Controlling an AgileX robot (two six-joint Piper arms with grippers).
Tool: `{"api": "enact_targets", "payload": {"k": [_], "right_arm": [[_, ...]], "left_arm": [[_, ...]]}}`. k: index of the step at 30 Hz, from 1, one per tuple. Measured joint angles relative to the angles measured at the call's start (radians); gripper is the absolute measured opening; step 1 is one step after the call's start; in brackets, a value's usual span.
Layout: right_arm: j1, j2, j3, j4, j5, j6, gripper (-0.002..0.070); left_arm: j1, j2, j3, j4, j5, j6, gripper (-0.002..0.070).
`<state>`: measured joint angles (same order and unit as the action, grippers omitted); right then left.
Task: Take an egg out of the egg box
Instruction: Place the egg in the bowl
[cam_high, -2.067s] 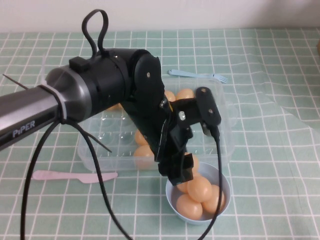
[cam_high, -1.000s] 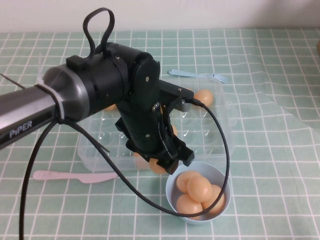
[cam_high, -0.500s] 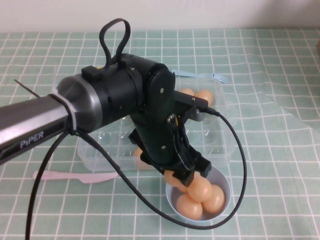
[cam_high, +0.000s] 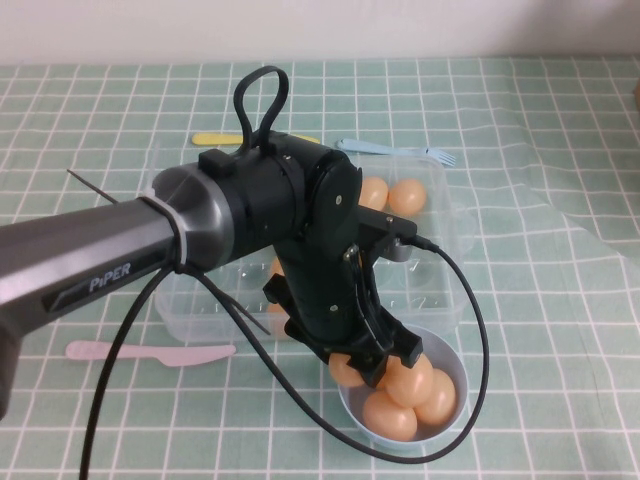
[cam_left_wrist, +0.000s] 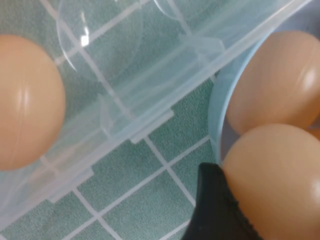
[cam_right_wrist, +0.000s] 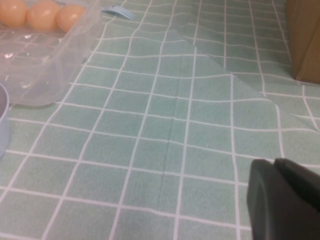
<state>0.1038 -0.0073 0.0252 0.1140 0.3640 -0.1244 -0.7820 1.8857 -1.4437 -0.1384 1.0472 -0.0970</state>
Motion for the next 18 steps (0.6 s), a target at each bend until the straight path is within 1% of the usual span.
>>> {"api": "enact_targets", "payload": {"k": [13,18], "right_arm": [[0.0,0.0,0.0,0.003,0.002,0.0,-0.0017],[0.0,0.0,0.0,0.003,0.002,0.0,-0.0017]], "left_arm": [[0.0,0.0,0.0,-0.024,-0.002,0.0,0.0361],[0.0,0.0,0.0,-0.055,0.0,0.0,0.039]]}}
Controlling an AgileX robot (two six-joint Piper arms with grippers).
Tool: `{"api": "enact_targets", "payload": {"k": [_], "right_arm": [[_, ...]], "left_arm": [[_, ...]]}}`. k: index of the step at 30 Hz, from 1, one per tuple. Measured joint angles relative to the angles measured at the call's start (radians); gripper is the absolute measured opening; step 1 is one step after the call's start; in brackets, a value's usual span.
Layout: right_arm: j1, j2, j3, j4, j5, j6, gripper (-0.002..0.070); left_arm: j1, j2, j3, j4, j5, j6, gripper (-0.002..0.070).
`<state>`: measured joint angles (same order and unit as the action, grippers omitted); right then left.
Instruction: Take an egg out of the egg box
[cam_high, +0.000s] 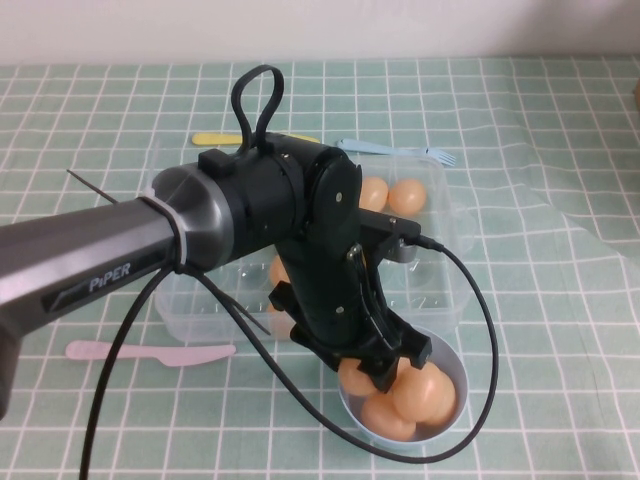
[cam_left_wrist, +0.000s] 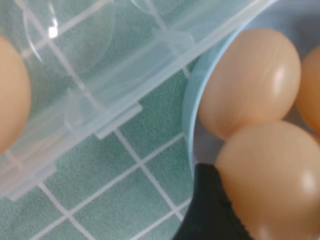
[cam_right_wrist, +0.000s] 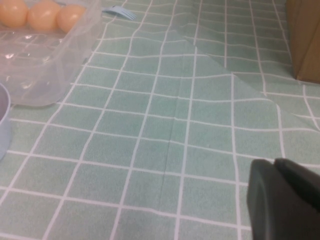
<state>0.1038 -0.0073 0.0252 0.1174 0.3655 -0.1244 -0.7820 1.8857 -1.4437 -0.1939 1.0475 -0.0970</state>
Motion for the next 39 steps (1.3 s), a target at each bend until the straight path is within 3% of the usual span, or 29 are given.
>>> {"api": "enact_targets", "payload": {"k": [17,24,29,32,34,37,39], "right_arm": [[0.0,-0.001,0.0,0.0,0.0,0.0,-0.0017],[0.0,-0.001,0.0,0.0,0.0,0.0,-0.0017],[0.0,-0.002,0.0,0.0,0.0,0.0,-0.0017],[0.0,-0.004,0.0,0.0,0.0,0.0,-0.0017],[0.0,-0.004,0.0,0.0,0.0,0.0,-0.0017],[0.0,-0.006,0.0,0.0,0.0,0.0,-0.0017],[0.0,-0.006,0.0,0.0,0.0,0.0,-0.0017]], "left_arm": [[0.0,-0.025,0.0,-0.001,0.019,0.0,0.0453],[0.0,-0.147,0.0,0.016,-0.009,0.003,0.0453],[0.0,-0.274,0.063,0.104,-0.101,0.048,0.044],[0.0,-0.372,0.157,0.179,-0.177,0.057,0.038],[0.0,-0.438,0.23,0.215,-0.228,0.059,0.03],[0.0,-0.549,0.332,0.243,-0.295,0.063,0.0108],[0.0,-0.624,0.403,0.247,-0.338,0.069,0.0044]]}}
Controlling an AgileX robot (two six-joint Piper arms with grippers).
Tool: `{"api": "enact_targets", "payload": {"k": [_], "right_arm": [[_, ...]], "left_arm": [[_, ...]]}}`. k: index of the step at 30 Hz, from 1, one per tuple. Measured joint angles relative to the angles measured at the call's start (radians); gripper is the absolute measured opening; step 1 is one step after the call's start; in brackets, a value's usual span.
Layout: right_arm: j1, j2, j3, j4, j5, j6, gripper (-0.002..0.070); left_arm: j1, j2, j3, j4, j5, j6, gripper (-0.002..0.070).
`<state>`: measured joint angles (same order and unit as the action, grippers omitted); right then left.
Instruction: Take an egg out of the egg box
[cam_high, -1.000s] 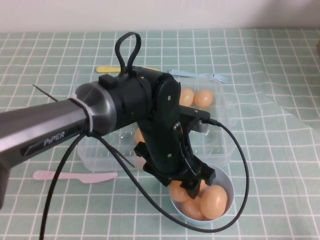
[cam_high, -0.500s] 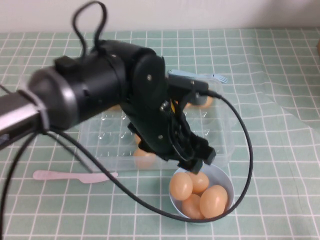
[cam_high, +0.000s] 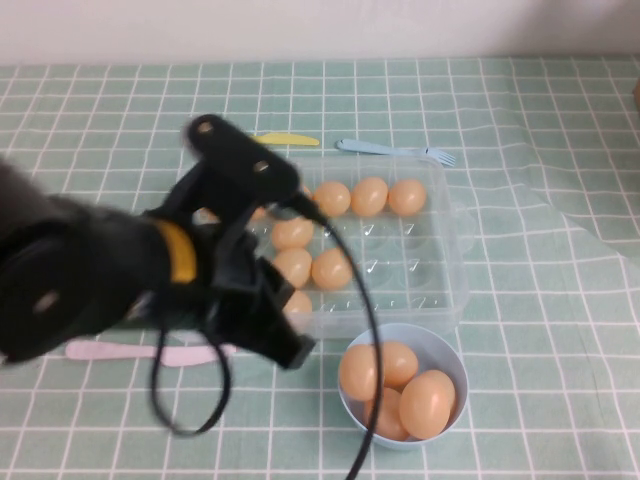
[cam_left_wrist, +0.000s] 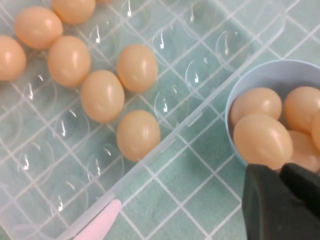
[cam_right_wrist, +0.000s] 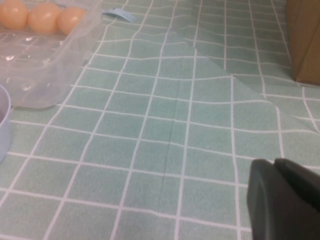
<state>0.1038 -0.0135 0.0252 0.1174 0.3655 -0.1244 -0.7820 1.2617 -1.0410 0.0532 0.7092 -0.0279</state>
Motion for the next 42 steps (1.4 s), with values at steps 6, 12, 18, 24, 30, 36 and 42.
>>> {"api": "enact_targets", "payload": {"k": [6,12,18,24,30,36,42], "right_arm": [[0.0,0.0,0.0,0.0,0.0,0.0,-0.0017],[0.0,0.0,0.0,0.0,0.0,0.0,-0.0017],[0.0,0.0,0.0,0.0,0.0,0.0,-0.0017],[0.0,0.0,0.0,0.0,0.0,0.0,-0.0017],[0.0,0.0,0.0,0.0,0.0,0.0,-0.0017],[0.0,0.0,0.0,0.0,0.0,0.0,-0.0017],[0.0,0.0,0.0,0.0,0.0,0.0,-0.0017]], "left_arm": [[0.0,-0.242,0.181,0.0,-0.173,0.008,0.0001],[0.0,-0.478,0.345,0.0,-0.357,-0.028,-0.0001],[0.0,-0.555,0.394,0.0,-0.361,-0.032,-0.0002],[0.0,-0.555,0.42,0.0,-0.377,-0.032,-0.0002],[0.0,-0.555,0.522,0.014,-0.552,-0.029,-0.0002],[0.028,-0.632,0.73,-0.037,-0.857,0.107,-0.0003],[0.22,-0.838,0.886,-0.165,-0.947,0.197,-0.0003]]}}
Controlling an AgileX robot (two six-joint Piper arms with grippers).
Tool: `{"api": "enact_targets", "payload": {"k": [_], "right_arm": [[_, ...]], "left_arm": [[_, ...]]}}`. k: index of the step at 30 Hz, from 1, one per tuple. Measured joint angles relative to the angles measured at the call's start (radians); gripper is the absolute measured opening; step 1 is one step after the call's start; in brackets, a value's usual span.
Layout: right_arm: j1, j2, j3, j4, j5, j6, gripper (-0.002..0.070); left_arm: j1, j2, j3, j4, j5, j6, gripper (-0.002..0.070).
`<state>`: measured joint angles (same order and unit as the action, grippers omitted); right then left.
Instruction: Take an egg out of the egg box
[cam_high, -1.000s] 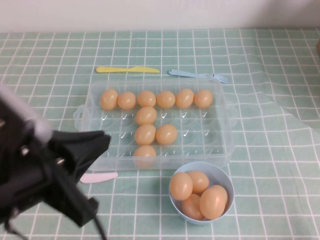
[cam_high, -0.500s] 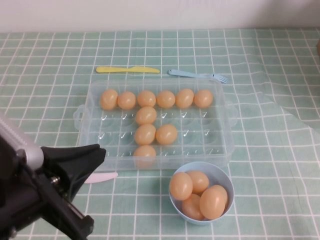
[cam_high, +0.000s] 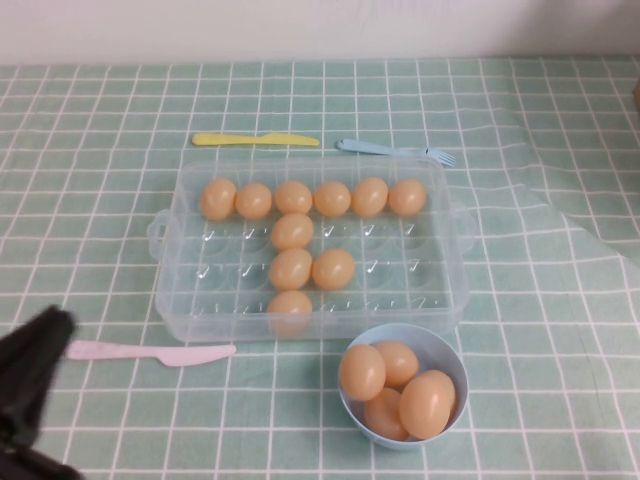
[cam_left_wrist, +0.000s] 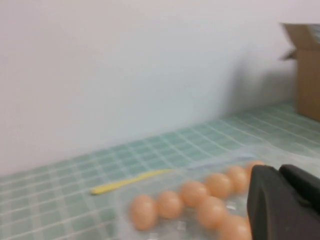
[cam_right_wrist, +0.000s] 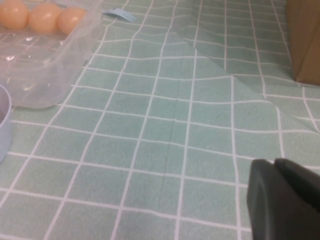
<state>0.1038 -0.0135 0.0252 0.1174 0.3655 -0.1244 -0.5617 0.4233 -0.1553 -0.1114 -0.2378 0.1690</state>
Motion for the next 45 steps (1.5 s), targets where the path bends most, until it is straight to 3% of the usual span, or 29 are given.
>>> {"api": "enact_targets", "payload": {"k": [7,11,29,45], "right_arm": [[0.0,0.0,0.0,0.0,0.0,0.0,-0.0017],[0.0,0.0,0.0,0.0,0.0,0.0,-0.0017],[0.0,0.0,0.0,0.0,0.002,0.0,-0.0017],[0.0,0.0,0.0,0.0,0.002,0.0,-0.0017]], "left_arm": [[0.297,-0.242,0.112,0.0,-0.008,0.003,-0.0003],[0.371,-0.322,0.164,0.0,0.014,-0.002,-0.0003],[0.371,-0.434,0.18,0.037,0.58,-0.037,-0.0003],[0.371,-0.434,0.18,0.042,0.61,-0.042,-0.0003]]}}
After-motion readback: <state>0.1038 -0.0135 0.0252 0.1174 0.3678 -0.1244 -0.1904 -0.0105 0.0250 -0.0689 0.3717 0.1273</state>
